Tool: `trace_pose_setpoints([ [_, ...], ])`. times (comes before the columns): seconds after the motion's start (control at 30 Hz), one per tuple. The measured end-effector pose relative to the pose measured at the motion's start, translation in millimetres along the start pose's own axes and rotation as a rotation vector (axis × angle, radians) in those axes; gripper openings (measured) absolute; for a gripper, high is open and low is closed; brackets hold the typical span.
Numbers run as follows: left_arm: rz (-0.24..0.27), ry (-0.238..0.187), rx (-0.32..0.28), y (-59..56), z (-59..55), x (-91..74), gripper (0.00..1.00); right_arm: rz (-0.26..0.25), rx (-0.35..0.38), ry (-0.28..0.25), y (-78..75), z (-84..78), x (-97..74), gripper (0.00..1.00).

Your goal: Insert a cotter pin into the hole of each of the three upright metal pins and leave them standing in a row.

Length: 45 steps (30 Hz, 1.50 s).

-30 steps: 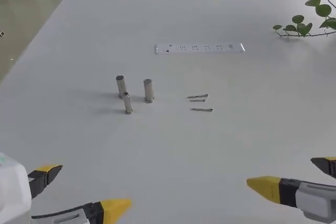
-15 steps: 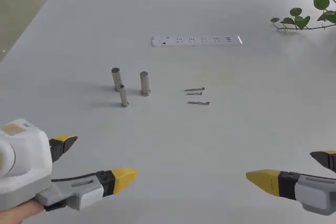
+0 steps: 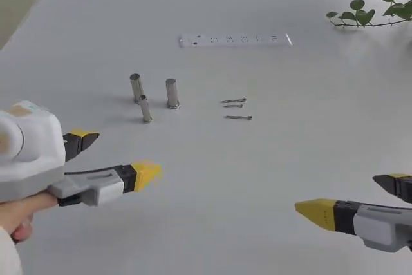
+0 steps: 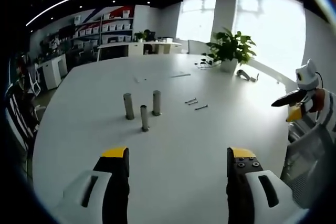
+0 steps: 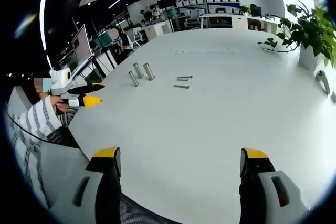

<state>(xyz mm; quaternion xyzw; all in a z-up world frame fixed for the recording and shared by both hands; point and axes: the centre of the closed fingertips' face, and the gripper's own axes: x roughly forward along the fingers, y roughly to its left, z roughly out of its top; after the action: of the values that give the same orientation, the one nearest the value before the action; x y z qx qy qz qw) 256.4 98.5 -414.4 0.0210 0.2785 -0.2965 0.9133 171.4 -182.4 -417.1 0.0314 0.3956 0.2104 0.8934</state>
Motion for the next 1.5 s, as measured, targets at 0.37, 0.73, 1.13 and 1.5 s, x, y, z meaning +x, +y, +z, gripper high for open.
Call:
trace_pose_setpoints([
  [0.37, 0.035, -0.051, -0.021, 29.8, 16.0, 14.2, 0.53, -0.012, -0.01, 0.015, -0.1, -2.3, -0.2, 0.93],
  [0.73, 0.091, -0.087, -0.025, 51.0, 33.5, 34.3, 0.37, -0.035, 0.006, 0.024, -2.6, -8.9, -1.5, 0.93],
  [1.13, 0.086, -0.034, 0.004, 55.5, 27.5, 62.0, 0.26, -0.043, 0.001, 0.04, -0.4, -12.0, -0.7, 0.92],
  [1.5, 0.081, 0.01, 0.024, 59.4, 19.1, 82.6, 0.22, -0.047, 0.006, 0.055, -0.9, -16.0, 0.5, 0.92],
])
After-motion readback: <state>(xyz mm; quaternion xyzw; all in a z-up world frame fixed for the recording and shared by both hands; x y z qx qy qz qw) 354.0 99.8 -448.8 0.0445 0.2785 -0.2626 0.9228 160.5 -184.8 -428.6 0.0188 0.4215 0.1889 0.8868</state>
